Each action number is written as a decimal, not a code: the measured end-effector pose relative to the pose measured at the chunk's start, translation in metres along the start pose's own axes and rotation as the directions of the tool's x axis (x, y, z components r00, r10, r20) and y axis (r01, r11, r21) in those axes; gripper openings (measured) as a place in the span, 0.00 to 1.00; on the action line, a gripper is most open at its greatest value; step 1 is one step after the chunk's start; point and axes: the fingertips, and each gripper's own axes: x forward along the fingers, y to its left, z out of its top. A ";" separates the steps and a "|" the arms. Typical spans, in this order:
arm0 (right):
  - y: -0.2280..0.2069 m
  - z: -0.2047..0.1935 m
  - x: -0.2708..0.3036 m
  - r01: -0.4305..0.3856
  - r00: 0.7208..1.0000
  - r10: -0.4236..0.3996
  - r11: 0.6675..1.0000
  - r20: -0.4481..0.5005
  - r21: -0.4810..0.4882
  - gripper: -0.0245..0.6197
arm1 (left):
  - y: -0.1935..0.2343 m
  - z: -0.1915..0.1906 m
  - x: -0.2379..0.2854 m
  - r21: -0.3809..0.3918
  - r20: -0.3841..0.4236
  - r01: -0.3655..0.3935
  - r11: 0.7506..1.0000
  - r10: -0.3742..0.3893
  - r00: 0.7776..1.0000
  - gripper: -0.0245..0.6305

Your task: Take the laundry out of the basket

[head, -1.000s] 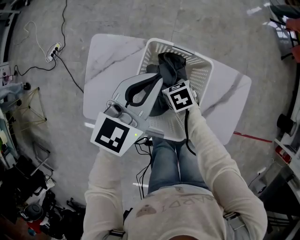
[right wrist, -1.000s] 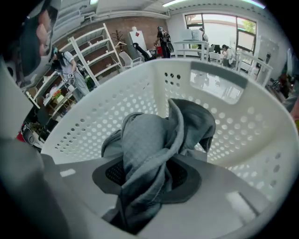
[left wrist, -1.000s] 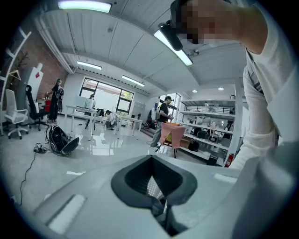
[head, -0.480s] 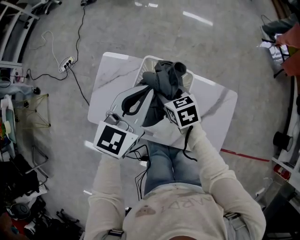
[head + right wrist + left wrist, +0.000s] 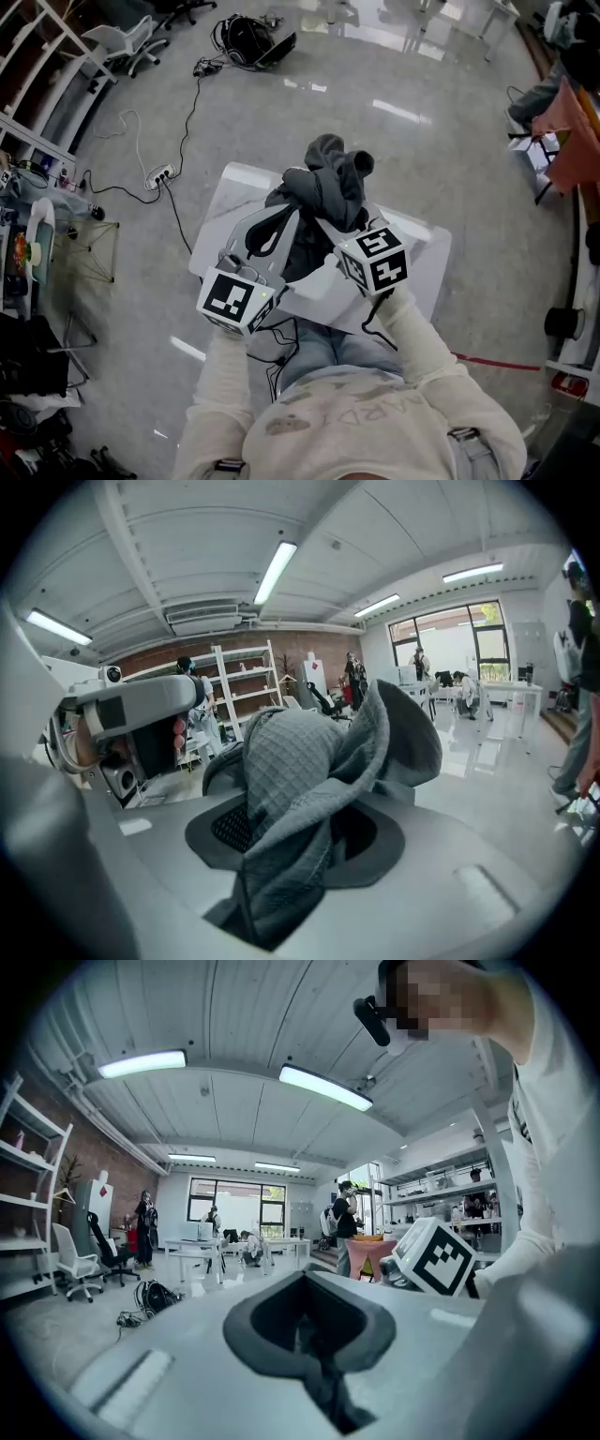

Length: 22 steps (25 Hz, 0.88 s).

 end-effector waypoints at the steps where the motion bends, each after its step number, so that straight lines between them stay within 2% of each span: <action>1: 0.000 0.007 -0.008 -0.004 1.000 0.004 1.000 0.021 -0.011 0.35 | -0.003 0.007 -0.002 0.007 0.013 -0.013 1.000 0.013 1.000 0.04; 10: 0.028 0.034 -0.092 -0.045 0.987 0.056 0.996 0.148 -0.074 0.35 | -0.045 0.048 -0.050 0.049 0.068 -0.127 0.991 0.124 0.990 0.04; 17: 0.085 0.050 -0.129 -0.057 0.968 0.083 0.992 0.235 -0.113 0.35 | -0.041 0.057 -0.115 0.042 0.083 -0.198 0.979 0.194 0.977 0.04; 22: 0.105 0.066 -0.146 -0.045 0.959 0.084 0.988 0.270 -0.146 0.35 | -0.038 0.067 -0.134 0.010 0.114 -0.203 0.979 0.201 0.973 0.04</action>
